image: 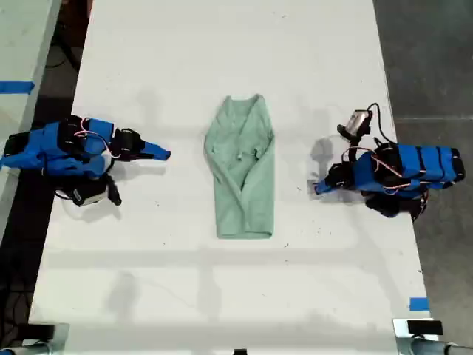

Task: Fold t shirt

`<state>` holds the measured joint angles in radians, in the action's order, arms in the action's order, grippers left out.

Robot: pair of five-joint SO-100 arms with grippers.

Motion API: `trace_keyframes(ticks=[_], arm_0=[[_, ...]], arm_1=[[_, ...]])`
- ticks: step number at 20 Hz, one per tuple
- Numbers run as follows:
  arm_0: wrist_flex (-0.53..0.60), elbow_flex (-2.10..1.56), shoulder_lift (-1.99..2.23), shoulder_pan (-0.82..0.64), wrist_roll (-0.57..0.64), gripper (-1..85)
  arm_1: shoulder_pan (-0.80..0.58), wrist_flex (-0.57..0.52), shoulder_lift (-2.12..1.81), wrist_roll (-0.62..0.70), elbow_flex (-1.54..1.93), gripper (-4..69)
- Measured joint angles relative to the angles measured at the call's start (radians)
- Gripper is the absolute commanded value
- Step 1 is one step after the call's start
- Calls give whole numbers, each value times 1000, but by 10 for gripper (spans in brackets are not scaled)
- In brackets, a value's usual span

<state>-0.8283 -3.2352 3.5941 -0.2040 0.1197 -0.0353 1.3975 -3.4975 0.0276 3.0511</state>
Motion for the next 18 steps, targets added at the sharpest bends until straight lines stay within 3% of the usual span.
trace_keyframes(ticks=[9,12,14,15,16,18], arm_0=[[-21,0,2,0,-17,-1],[-49,29,0,17,-152,-1],[-41,98,-101,38,-249,-1],[-28,167,-222,69,-301,0],[-9,262,-385,103,-341,75],[-6,518,-776,221,-445,181]], arm_1=[[0,0,0,-46,0,-13],[15,-3,-2,-127,-5,-12],[87,-23,74,-253,-54,-13],[124,-55,184,-305,-121,-2],[156,-69,345,-342,-224,102],[204,-72,767,-353,-537,178]])
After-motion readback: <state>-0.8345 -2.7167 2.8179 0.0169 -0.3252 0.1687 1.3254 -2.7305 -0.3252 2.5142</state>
